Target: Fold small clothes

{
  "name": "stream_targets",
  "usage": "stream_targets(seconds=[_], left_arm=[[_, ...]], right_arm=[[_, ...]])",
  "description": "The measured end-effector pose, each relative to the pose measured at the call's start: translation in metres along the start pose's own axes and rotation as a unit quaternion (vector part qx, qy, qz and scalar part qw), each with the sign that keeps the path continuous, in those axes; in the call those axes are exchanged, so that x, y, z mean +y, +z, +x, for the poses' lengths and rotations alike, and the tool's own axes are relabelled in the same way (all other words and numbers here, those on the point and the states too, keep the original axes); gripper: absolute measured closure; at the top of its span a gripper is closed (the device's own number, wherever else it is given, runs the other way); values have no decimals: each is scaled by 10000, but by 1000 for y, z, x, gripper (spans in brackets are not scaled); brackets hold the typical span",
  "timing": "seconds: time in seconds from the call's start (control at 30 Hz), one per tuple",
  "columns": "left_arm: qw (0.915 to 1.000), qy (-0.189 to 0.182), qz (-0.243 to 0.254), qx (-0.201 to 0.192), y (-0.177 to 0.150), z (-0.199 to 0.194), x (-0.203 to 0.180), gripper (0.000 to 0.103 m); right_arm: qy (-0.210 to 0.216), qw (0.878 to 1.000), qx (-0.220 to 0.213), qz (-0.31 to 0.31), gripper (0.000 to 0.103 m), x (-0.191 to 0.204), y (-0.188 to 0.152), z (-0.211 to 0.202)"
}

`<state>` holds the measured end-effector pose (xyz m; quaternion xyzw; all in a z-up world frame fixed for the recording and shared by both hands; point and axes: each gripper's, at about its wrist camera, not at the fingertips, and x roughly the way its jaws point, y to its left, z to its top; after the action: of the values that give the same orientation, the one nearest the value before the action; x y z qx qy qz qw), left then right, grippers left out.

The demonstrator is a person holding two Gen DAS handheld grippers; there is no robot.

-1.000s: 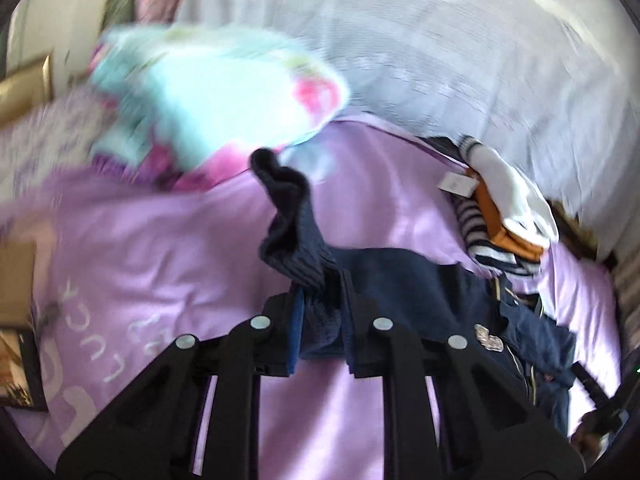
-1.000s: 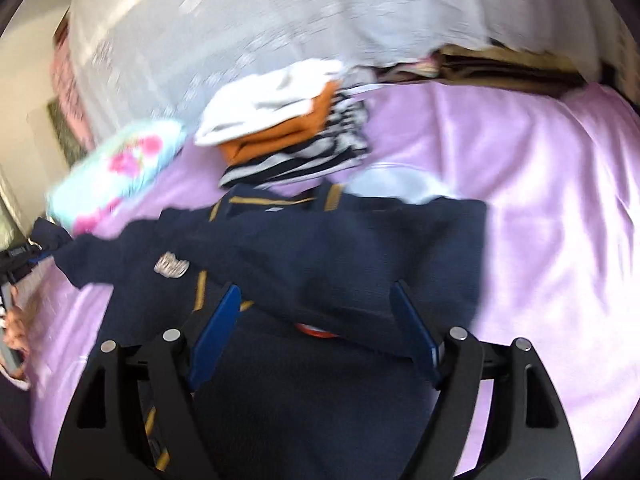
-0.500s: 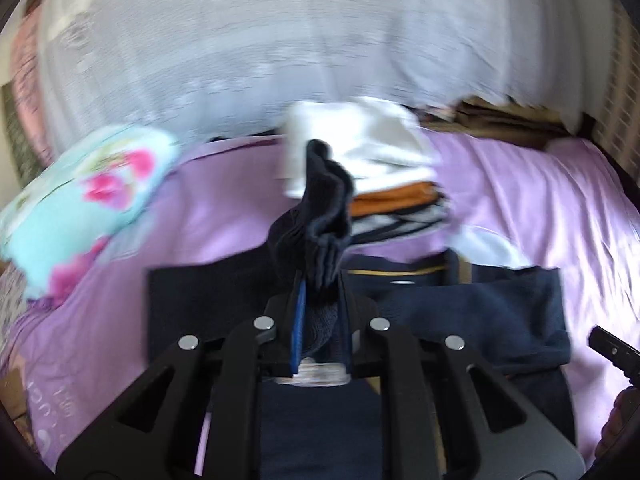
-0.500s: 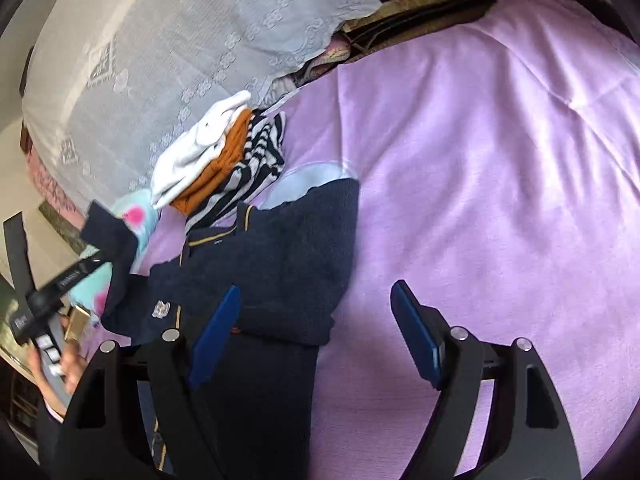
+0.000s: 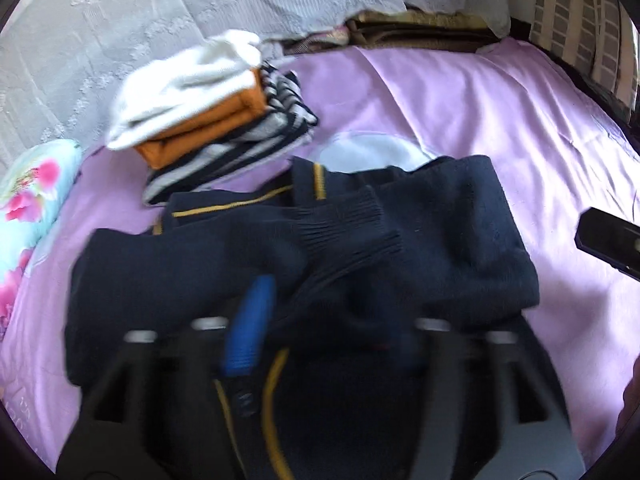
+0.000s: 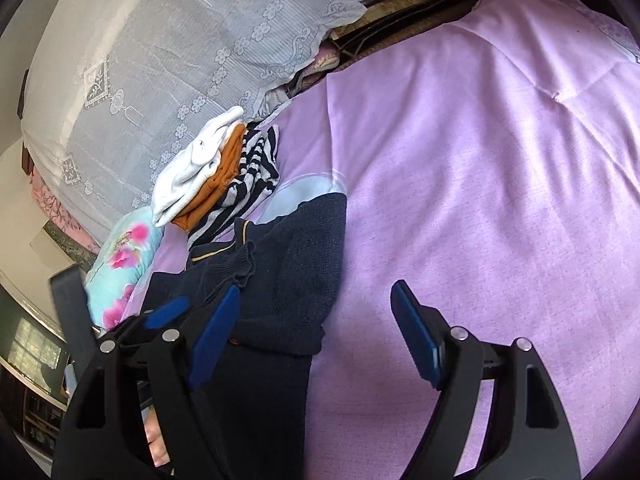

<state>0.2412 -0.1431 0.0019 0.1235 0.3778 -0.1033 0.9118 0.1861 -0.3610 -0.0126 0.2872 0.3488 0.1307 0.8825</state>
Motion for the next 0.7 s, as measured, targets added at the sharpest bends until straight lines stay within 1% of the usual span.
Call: stream_targets(seconds=[0.1, 0.13, 0.2, 0.23, 0.27, 0.3, 0.37, 0.43, 0.5, 0.53, 0.63, 0.67, 0.7], left_arm=[[9997, -63, 29, -231, -8, -25, 23, 15], [9996, -23, 29, -275, -12, -33, 32, 13], [9990, 162, -32, -412, -21, -47, 57, 8], [9985, 280, -84, -455, -23, -51, 70, 8], [9976, 445, -200, -483, -26, -54, 87, 7], [9970, 531, -307, -470, -27, -54, 99, 7], [9934, 746, -805, -348, -26, -49, 138, 7], [9901, 826, -1102, -275, -25, -43, 163, 7], [9869, 982, -1267, -153, -26, -32, 183, 7], [9861, 1043, -1291, -55, -27, -25, 190, 7], [9834, 1151, -1370, 300, -35, 1, 201, 7], [9819, 1145, -1433, 476, -41, 13, 204, 7], [9802, 1072, -1525, 664, -47, 24, 208, 6]], right_arm=[[97, 9997, -48, -211, 25, 8, -3, 2], [153, 9994, -61, -298, 27, 13, -5, 3], [356, 9987, 7, -374, 40, 21, -6, 7], [484, 9982, 41, -352, 41, 26, -6, 9], [618, 9976, 117, -287, 42, 32, -5, 16], [720, 9969, 233, -201, 42, 39, -2, 24], [824, 9955, 457, -99, 42, 49, 2, 42], [720, 9946, 753, 8, 42, 59, 3, 67], [611, 9938, 915, 176, 42, 61, 3, 86], [314, 9955, 880, 181, 42, 63, 3, 95], [140, 9974, 705, 78, 44, 65, 3, 102], [83, 9977, 667, -34, 50, 68, 2, 103], [-4, 9976, 638, -274, 60, 72, 0, 104]])
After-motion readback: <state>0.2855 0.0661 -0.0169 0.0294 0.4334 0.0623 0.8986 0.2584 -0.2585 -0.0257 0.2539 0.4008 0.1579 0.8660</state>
